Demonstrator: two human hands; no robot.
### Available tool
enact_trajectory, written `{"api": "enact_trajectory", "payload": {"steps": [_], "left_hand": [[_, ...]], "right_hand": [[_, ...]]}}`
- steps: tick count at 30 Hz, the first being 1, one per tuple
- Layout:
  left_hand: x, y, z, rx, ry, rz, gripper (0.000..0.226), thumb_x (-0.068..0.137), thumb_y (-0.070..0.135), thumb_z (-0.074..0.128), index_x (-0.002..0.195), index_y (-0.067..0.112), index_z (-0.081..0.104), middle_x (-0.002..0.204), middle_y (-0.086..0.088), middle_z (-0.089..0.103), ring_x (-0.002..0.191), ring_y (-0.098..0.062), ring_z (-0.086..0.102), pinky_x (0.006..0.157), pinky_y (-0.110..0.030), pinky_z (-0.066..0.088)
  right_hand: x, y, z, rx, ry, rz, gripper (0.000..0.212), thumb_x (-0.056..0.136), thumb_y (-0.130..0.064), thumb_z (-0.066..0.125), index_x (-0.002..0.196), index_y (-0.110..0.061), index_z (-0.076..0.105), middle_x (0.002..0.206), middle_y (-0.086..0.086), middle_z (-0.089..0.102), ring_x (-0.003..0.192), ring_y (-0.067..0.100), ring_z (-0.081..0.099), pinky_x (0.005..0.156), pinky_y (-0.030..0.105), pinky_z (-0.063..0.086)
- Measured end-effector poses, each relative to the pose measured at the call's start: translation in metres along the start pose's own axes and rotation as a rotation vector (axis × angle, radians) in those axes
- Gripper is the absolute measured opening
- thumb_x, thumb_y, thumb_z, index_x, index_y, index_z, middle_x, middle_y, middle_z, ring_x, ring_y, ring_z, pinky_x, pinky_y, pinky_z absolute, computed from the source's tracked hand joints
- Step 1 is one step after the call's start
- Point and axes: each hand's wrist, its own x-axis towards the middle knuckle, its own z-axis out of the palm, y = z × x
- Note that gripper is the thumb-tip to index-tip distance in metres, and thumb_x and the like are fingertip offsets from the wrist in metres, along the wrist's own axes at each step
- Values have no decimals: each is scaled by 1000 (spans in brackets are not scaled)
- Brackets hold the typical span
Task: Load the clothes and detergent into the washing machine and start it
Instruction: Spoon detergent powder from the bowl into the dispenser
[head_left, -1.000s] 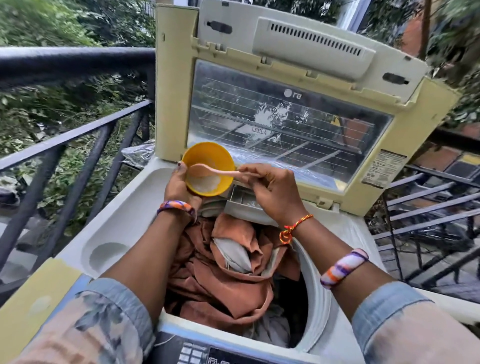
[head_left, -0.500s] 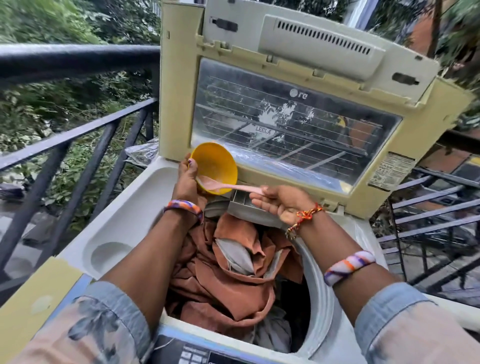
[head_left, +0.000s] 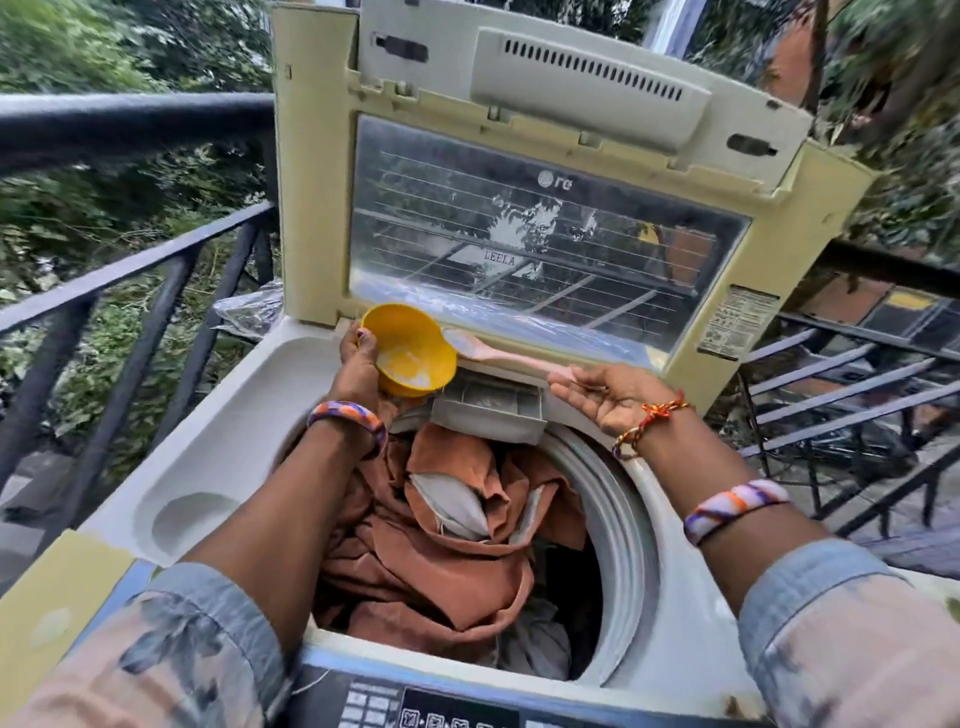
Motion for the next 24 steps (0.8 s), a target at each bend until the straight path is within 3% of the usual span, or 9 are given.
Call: {"api": "enact_trajectory", "payload": {"steps": [2, 5, 11, 15, 17, 21, 24], "left_hand": [[0, -1, 0, 9, 12, -12, 40, 100, 37, 28, 139, 39, 22, 151, -13, 26, 131, -45, 34, 93, -69, 35], [0, -6, 0, 43, 1, -46, 46, 98, 42, 29, 143, 33, 22, 151, -11, 29, 130, -42, 37, 86, -65, 39], [-2, -11, 2, 72, -19, -60, 50, 98, 44, 28, 145, 33, 19, 151, -10, 29, 130, -41, 38, 84, -63, 39], [-6, -11, 3, 97, -27, -74, 51, 97, 45, 28, 145, 33, 19, 151, -10, 30, 129, -42, 39, 81, -62, 41], [-10, -10, 7, 106, -22, -70, 47, 99, 42, 28, 144, 35, 20, 150, -10, 30, 129, -42, 39, 87, -63, 39], [-16, -5, 13, 105, 20, -43, 42, 100, 37, 28, 142, 37, 23, 149, -11, 31, 130, -41, 38, 94, -65, 34], [-18, -2, 14, 97, 38, -1, 40, 100, 34, 29, 140, 36, 27, 149, -10, 32, 123, -37, 43, 95, -67, 33]], "right_hand": [[-2, -5, -14, -13, 56, -43, 21, 94, 10, 33, 78, 5, 45, 45, 16, 62, 34, 17, 61, 38, 25, 52], [-5, -4, -30, -127, 161, -107, 17, 92, 10, 38, 79, 6, 48, 72, 20, 58, 34, 14, 60, 38, 24, 52], [-7, 16, -29, -487, 296, -400, 28, 85, 13, 46, 67, -7, 54, 71, 18, 59, 35, 6, 58, 39, 16, 50], [-11, 34, -21, -909, 262, -705, 18, 81, 6, 55, 83, -3, 70, 85, 22, 71, 68, 20, 65, 72, 31, 56], [-17, 37, -19, -1132, 208, -878, 19, 80, 4, 59, 94, 1, 72, 95, 19, 72, 85, 23, 68, 82, 25, 49], [-23, 37, -17, -1369, 93, -1097, 22, 81, 5, 58, 96, -1, 72, 95, 19, 72, 91, 30, 69, 79, 24, 48], [-30, 23, -11, -1258, 109, -1141, 21, 76, 7, 61, 91, 0, 73, 89, 18, 73, 79, 22, 69, 73, 14, 46]]}}
